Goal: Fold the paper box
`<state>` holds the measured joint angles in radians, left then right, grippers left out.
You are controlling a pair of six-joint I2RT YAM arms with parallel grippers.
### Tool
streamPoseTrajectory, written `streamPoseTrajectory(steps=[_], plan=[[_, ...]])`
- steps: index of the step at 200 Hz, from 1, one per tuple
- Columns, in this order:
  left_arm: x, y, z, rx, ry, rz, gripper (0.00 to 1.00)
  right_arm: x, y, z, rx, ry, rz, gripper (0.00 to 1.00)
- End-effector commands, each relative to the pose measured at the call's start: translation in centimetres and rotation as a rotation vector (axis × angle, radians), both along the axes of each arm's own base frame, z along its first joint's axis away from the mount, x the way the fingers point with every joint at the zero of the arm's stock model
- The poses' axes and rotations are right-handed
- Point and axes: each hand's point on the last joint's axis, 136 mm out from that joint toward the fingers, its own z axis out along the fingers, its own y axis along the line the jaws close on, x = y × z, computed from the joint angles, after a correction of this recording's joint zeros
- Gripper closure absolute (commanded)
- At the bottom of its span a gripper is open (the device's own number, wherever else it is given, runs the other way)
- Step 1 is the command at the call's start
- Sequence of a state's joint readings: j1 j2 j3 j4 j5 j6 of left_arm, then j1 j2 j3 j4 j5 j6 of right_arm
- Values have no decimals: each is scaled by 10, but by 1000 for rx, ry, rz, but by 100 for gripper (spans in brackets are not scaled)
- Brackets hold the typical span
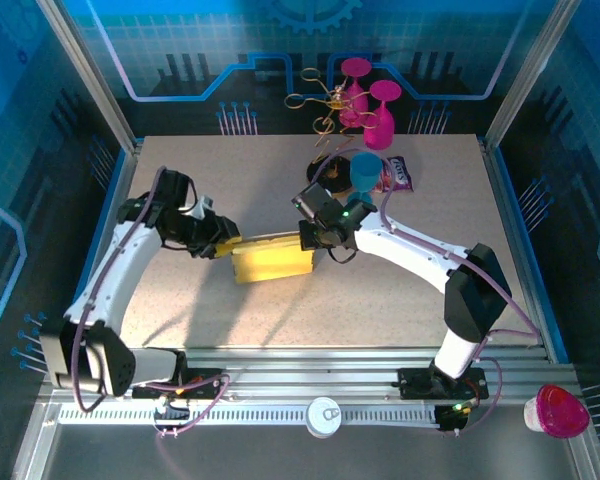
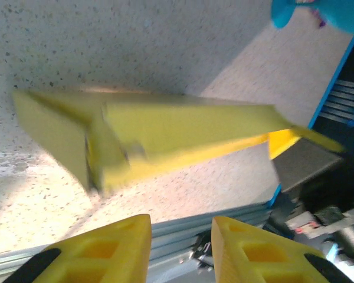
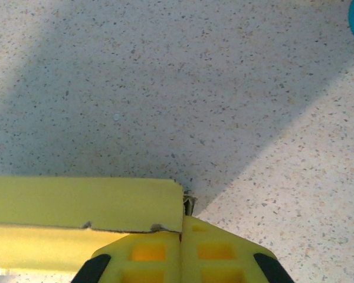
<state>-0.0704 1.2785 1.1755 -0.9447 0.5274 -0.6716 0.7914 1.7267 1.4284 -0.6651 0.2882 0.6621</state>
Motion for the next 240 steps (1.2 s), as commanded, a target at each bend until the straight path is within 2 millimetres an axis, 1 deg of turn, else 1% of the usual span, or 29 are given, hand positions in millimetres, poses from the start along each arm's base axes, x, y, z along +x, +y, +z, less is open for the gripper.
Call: streamPoseTrajectory(steps=[1, 12, 25, 33, 42, 47, 65, 75, 82, 90, 104, 113, 135, 141, 158, 181, 192, 214, 229, 240], plan=[[-13, 13, 3, -49, 188, 320, 69, -23, -7, -22, -43, 100, 31, 100], [-16, 16, 0, -82, 234, 427, 69, -23, -7, -22, -41, 101, 30, 100], [-15, 17, -6, -158, 279, 551, 67, -23, -6, -22, -40, 100, 31, 100], [-10, 16, -8, -215, 272, 603, 66, -23, -6, -22, -39, 100, 29, 100], [-9, 18, -15, -254, 290, 665, 65, -22, -6, -21, -36, 97, 30, 100], [-7, 19, -18, -276, 301, 693, 61, -23, -5, -20, -35, 96, 31, 100], [-4, 20, -30, -323, 348, 759, 58, -23, -5, -19, -36, 93, 32, 100], [-2, 22, -34, -329, 370, 782, 53, -23, -5, -19, -37, 93, 32, 100], [-2, 25, -35, -328, 384, 802, 47, -23, -5, -19, -38, 92, 33, 100], [-2, 28, -37, -329, 397, 827, 45, -24, -5, -19, -40, 91, 32, 100], [2, 34, -34, -346, 394, 878, 38, -25, -5, -19, -42, 92, 33, 100], [4, 37, -33, -360, 402, 906, 30, -26, -6, -19, -43, 91, 33, 100], [9, 40, -35, -409, 452, 951, 28, -27, -5, -20, -46, 92, 37, 100], [10, 38, -37, -420, 481, 961, 26, -27, -5, -20, -46, 92, 37, 100], [14, 33, -45, -452, 549, 963, 26, -28, -4, -20, -46, 91, 40, 100], [20, 26, -49, -490, 633, 960, 25, -29, -4, -20, -48, 93, 39, 100], [26, 25, -49, -504, 638, 952, 24, -29, -5, -20, -48, 91, 39, 100], [32, 23, -57, -504, 658, 937, 23, -29, -5, -21, -49, 93, 37, 100], [34, 19, -64, -506, 686, 906, 24, -29, -6, -20, -49, 91, 37, 100], [35, 16, -68, -510, 701, 888, 25, -29, -6, -20, -49, 90, 37, 100]])
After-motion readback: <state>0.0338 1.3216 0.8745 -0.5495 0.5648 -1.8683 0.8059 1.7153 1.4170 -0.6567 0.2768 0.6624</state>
